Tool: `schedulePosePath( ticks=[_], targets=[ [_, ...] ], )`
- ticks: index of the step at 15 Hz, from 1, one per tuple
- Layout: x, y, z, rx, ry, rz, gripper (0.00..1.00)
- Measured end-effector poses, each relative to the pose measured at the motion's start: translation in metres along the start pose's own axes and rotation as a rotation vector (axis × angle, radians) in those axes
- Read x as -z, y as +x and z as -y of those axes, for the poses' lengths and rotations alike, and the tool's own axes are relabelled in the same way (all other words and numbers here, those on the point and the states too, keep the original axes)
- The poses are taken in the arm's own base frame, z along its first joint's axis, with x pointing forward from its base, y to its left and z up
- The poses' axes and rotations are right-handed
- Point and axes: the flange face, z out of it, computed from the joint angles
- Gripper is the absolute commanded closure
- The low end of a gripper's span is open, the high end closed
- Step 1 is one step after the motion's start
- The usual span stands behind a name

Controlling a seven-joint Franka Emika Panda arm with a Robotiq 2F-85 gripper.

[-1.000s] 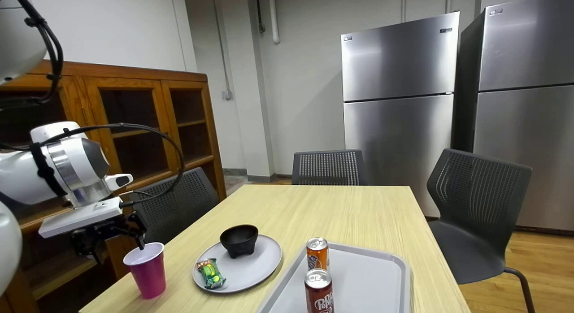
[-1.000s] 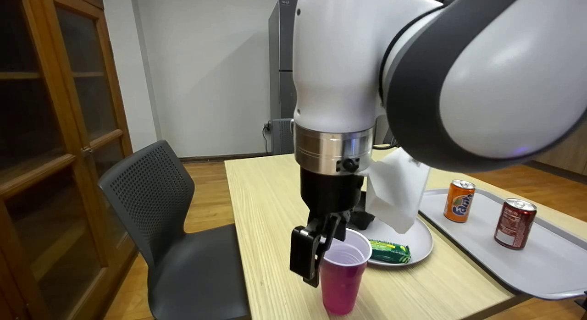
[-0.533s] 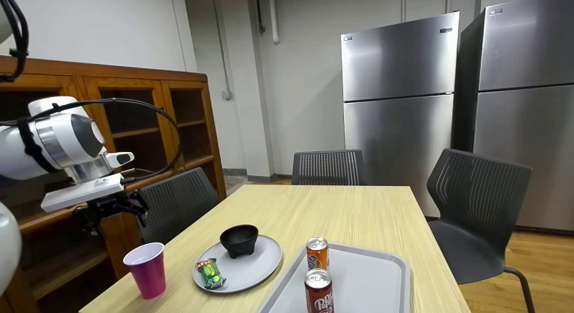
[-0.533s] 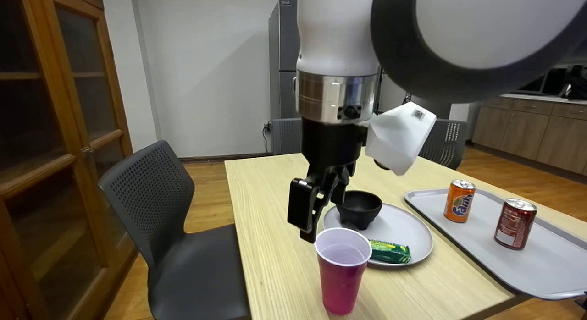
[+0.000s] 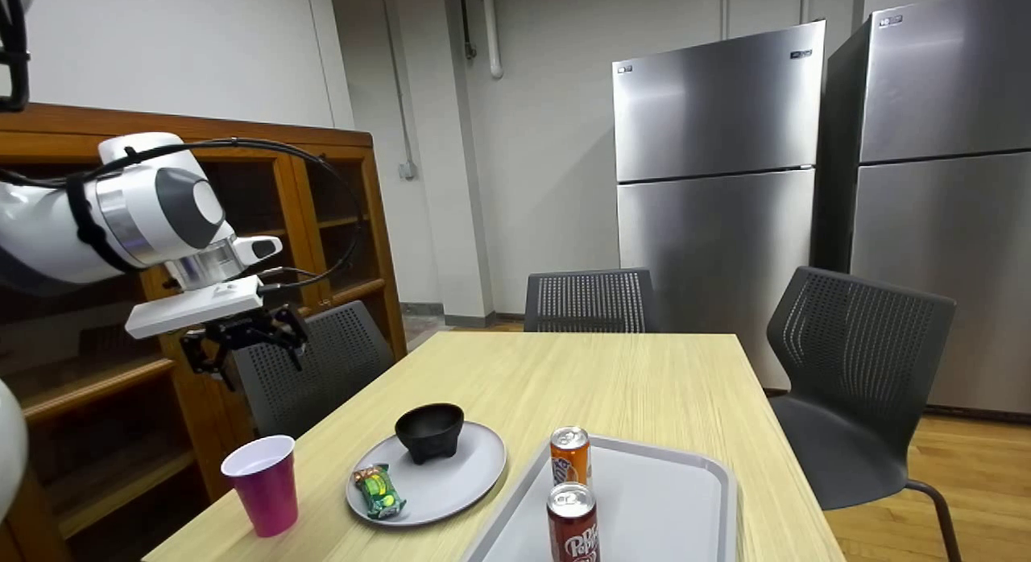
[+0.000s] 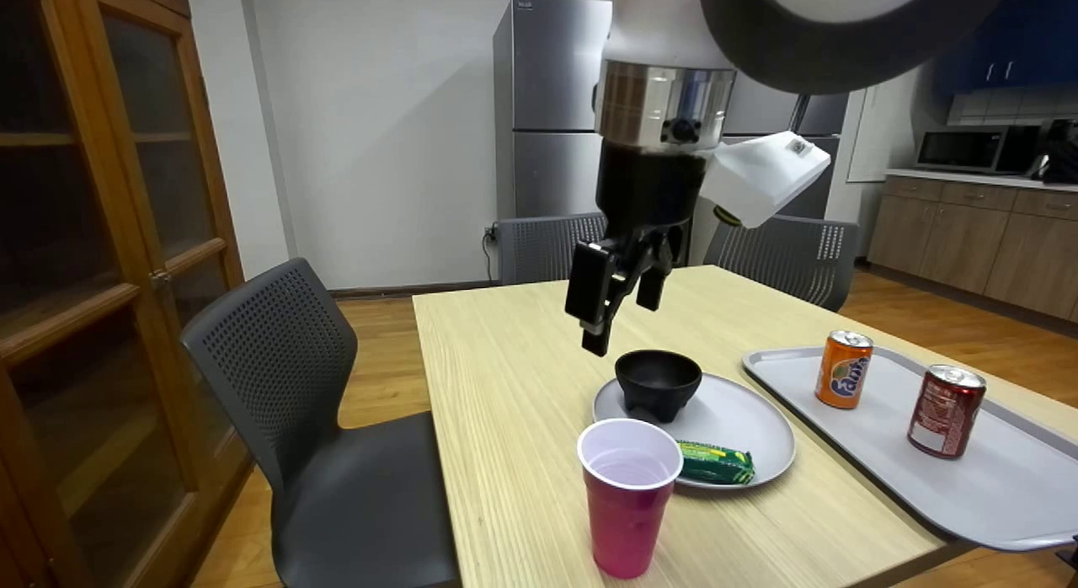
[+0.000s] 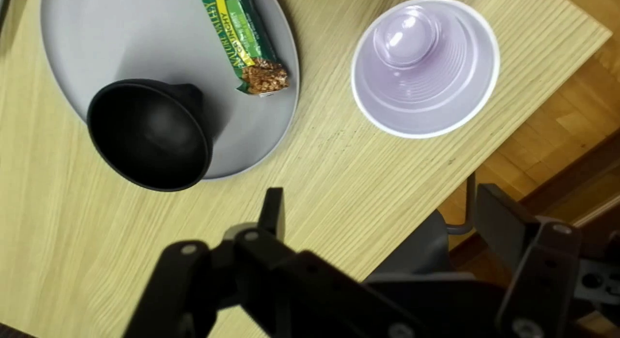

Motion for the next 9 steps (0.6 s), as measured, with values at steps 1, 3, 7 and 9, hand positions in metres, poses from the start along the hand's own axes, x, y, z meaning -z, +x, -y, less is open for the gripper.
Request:
schedulePosePath(
  ticks=[1, 3, 7, 9],
  targets=[
    [0.002, -0.001, -0.008, -0.013, -0.004, -0.003, 0.0],
    [0.004, -0.002, -0.022, -0.038, -0.011, -0.007, 0.0],
    [0.009, -0.009, -0.037, -0.064, -0.022, -0.009, 0.0],
    [0.012, -0.011, -0.037, -0.064, -0.025, -0.011, 0.0]
  ],
)
